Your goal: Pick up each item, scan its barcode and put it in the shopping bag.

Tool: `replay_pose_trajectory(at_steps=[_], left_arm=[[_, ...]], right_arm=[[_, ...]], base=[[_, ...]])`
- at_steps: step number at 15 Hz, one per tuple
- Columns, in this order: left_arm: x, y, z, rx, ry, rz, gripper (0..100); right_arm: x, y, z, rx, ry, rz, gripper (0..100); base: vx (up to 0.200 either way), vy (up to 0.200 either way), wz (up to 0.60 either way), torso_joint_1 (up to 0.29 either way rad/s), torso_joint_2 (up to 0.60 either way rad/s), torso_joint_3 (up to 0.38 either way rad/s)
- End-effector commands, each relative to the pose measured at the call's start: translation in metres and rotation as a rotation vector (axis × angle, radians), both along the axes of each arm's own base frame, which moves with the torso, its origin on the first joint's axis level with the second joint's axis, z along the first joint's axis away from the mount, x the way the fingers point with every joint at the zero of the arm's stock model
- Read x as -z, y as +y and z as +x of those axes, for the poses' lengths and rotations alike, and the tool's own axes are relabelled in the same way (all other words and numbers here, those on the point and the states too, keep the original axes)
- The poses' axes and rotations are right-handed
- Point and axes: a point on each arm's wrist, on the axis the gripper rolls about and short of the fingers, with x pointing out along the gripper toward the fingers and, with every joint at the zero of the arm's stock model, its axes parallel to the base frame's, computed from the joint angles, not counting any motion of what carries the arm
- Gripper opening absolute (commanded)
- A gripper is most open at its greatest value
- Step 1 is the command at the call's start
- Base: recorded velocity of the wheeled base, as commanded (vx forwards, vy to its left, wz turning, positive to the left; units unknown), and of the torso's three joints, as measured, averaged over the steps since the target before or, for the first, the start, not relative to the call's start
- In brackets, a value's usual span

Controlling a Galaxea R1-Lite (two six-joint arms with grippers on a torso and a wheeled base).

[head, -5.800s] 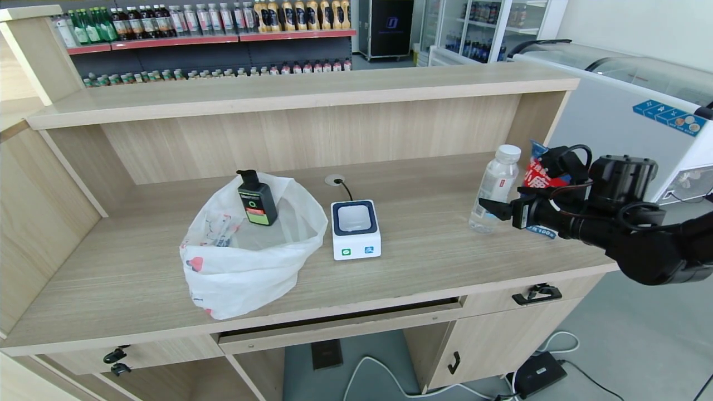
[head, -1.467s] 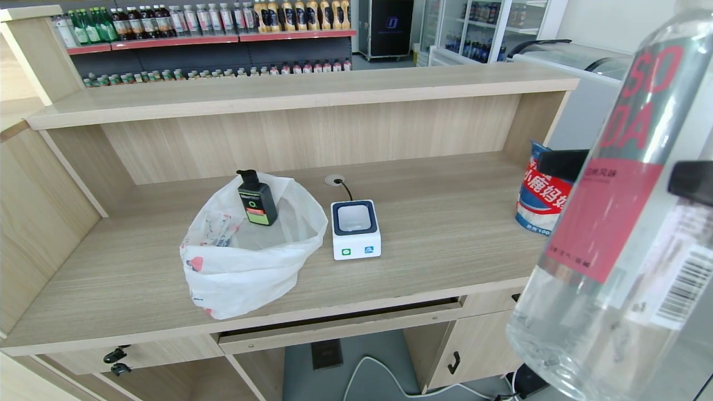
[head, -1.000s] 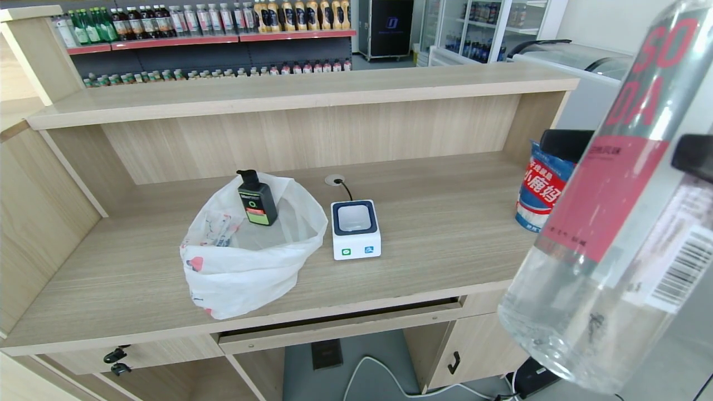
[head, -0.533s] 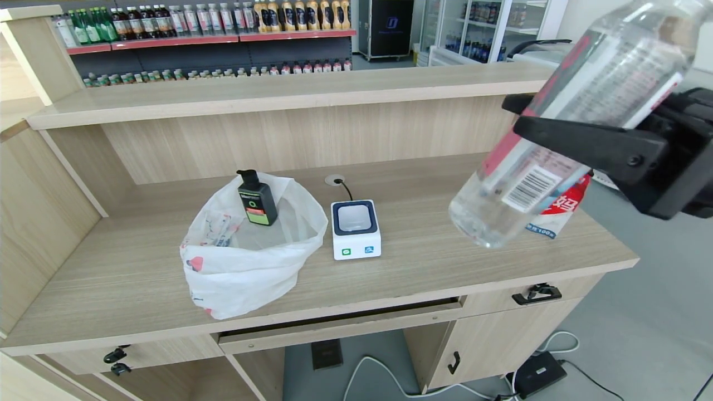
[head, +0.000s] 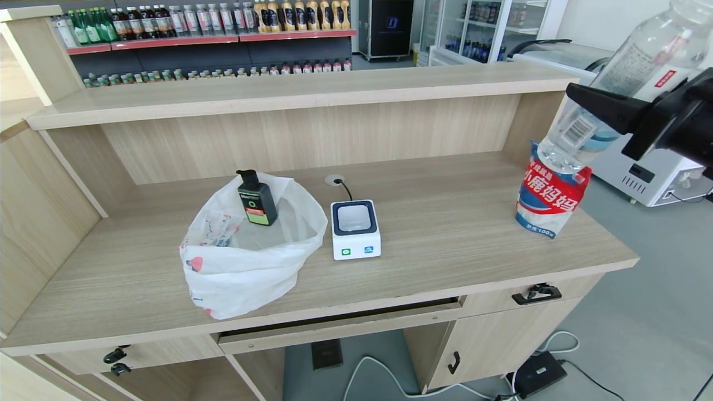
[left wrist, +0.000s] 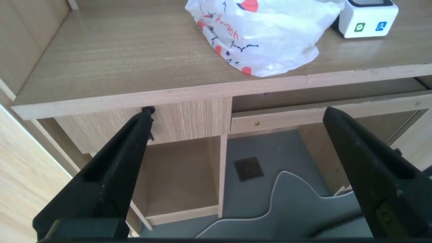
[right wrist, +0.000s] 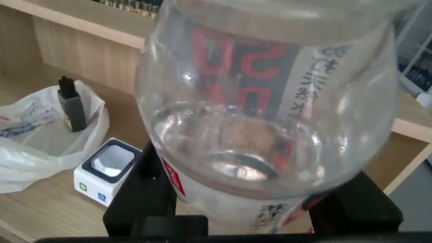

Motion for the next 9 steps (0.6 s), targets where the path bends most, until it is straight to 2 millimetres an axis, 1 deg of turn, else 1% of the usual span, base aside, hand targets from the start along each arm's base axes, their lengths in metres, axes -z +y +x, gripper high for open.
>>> replay_pose_trajectory(at_steps=[1,5,7,9], left_arm=[[-0.0001,0.0,0.0,0.0,-0.001,0.0,100],[0.0,0.0,0.0,0.0,0.001,0.0,100],[-0.0001,0.0,0.0,0.0,-0.001,0.0,100],[-0.0001,0.0,0.0,0.0,-0.001,0.0,100]], right_arm=[[-0.001,-0.0043,-0.0053,0.015,0.007,-0.001,0],[0.0003,-0.0043,-0.0088,0.012,0.024,-0.006,0],[-0.0024,-0.004,-0.0113,0.007,0.015,-0.004,0],[-0.0018,-0.0038,-0.0117,0.007,0.02,-0.005,0]], base=[[0.0,0.0,0.0,0.0,0.0,0.0],[0.0,0.0,0.0,0.005,-0.02,-0.009],[0.0,0.0,0.0,0.117,-0.33,-0.212],[0.0,0.0,0.0,0.168,-0.49,-0.308]])
